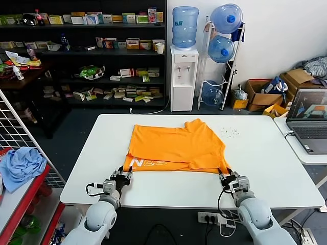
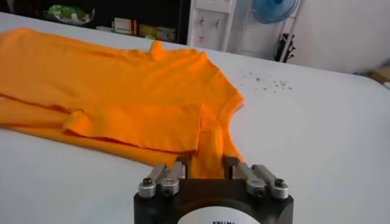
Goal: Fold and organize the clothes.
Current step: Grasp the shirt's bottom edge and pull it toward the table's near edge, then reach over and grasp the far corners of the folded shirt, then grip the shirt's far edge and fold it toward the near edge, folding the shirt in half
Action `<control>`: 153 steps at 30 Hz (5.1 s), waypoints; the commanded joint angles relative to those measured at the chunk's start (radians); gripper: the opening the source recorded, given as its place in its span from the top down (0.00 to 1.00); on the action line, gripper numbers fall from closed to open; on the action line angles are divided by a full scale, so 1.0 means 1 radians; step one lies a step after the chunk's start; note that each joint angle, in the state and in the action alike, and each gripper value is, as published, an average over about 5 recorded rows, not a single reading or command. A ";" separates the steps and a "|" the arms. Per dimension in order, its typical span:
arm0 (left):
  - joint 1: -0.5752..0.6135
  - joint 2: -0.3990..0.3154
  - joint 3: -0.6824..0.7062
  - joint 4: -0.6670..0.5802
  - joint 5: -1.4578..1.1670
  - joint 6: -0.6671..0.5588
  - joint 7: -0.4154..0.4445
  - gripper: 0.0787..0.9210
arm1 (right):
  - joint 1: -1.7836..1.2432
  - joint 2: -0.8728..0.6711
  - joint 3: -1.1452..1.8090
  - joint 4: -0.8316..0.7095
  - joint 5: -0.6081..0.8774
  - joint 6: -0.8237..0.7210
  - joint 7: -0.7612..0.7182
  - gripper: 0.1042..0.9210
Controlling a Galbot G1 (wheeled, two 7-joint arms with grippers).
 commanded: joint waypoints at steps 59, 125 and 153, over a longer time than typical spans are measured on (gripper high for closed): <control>-0.421 0.014 0.148 0.219 -0.098 0.036 0.038 0.12 | 0.567 0.042 -0.114 -0.368 0.179 -0.019 -0.129 0.12; -0.407 -0.019 0.150 0.297 -0.092 -0.047 0.064 0.98 | 0.488 0.092 -0.086 -0.390 0.085 0.139 -0.212 0.98; 0.088 0.162 0.045 -0.203 -0.115 -0.001 0.008 0.98 | -0.215 -0.106 0.114 0.212 -0.103 0.071 -0.084 0.98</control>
